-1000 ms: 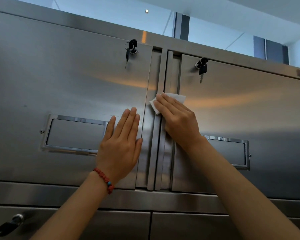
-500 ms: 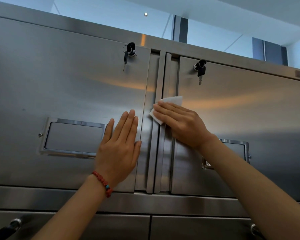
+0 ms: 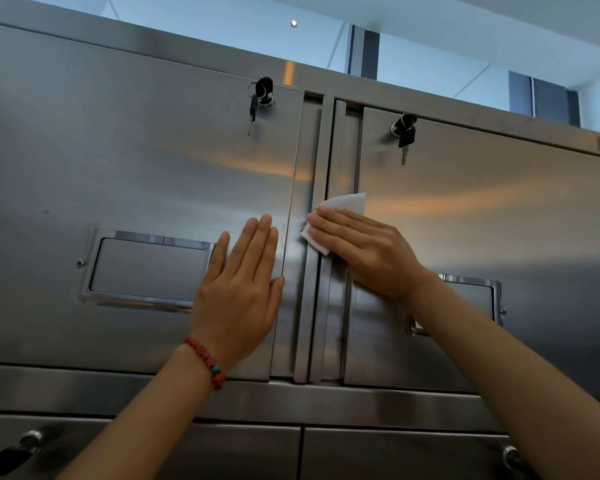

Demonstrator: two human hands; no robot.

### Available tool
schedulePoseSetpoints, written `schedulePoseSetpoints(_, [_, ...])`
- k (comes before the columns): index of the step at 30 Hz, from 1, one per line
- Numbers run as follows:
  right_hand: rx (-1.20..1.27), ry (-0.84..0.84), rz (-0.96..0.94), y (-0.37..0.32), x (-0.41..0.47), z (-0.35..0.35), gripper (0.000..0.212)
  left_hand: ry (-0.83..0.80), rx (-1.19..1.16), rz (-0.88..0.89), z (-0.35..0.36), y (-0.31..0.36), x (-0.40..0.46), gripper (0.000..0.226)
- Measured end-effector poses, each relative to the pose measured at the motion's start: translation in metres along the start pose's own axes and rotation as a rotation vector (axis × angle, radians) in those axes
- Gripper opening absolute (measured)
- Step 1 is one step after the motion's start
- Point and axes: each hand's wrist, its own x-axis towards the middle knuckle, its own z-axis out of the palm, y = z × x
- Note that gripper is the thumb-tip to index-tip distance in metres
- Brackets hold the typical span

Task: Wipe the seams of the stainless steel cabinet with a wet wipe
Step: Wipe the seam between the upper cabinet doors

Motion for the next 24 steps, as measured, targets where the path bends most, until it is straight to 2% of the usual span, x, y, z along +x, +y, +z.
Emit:
schedulePoseSetpoints(5, [-0.016, -0.002, -0.041, 0.008, 0.004, -0.003, 0.027, -0.012, 0.005, 0.0, -0.001, 0.0, 0.0, 0.057])
schedulePoseSetpoints(11, [0.012, 0.012, 0.02, -0.006, -0.004, 0.002, 0.031, 0.002, 0.008, 0.002, 0.0, 0.0, 0.0, 0.057])
schedulePoseSetpoints(17, [-0.016, -0.023, -0.072, 0.008, 0.003, -0.002, 0.029, 0.0, 0.011, 0.0, 0.0, 0.0, 0.0, 0.056])
schedulePoseSetpoints(24, [0.011, -0.008, -0.012, -0.008, -0.008, 0.003, 0.031, 0.01, 0.007, 0.002, 0.0, 0.0, -0.001, 0.056])
